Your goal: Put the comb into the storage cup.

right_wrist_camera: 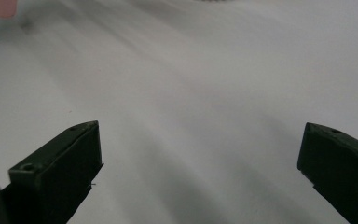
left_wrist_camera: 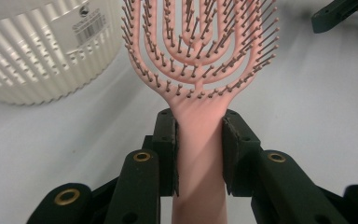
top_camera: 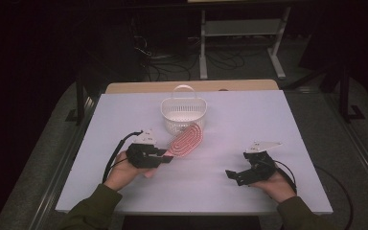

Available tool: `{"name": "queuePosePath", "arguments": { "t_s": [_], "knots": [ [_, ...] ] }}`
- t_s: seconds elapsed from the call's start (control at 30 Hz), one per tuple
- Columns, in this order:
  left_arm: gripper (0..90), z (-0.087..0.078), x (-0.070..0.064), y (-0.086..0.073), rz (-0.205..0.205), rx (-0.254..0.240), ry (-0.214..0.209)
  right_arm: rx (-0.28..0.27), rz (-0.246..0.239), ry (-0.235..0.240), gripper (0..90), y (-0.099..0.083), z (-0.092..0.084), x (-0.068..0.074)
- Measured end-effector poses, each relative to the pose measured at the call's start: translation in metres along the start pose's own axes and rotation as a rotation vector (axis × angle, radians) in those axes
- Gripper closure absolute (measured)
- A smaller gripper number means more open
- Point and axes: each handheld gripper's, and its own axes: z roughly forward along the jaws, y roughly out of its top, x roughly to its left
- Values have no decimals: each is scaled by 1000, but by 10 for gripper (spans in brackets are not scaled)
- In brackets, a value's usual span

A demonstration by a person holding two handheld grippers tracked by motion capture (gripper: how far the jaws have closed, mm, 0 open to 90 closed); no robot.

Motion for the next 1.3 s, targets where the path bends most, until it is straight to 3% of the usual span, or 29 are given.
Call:
{"name": "queuePosePath", "arguments": {
  "t_s": [0.4,0.63,0.97,1.3],
  "knots": [
    [701,10,-4,4,-24,-122,18,-27,0,22,0,1,-2,1],
    [701,10,-5,3,-15,-137,33,-32,-2,32,0,1,-2,2],
    [701,11,-5,0,-15,-148,40,-85,1,39,0,3,-9,5],
    [701,7,-5,0,-19,-162,43,-77,-5,32,0,6,-10,8]
  ]
}}
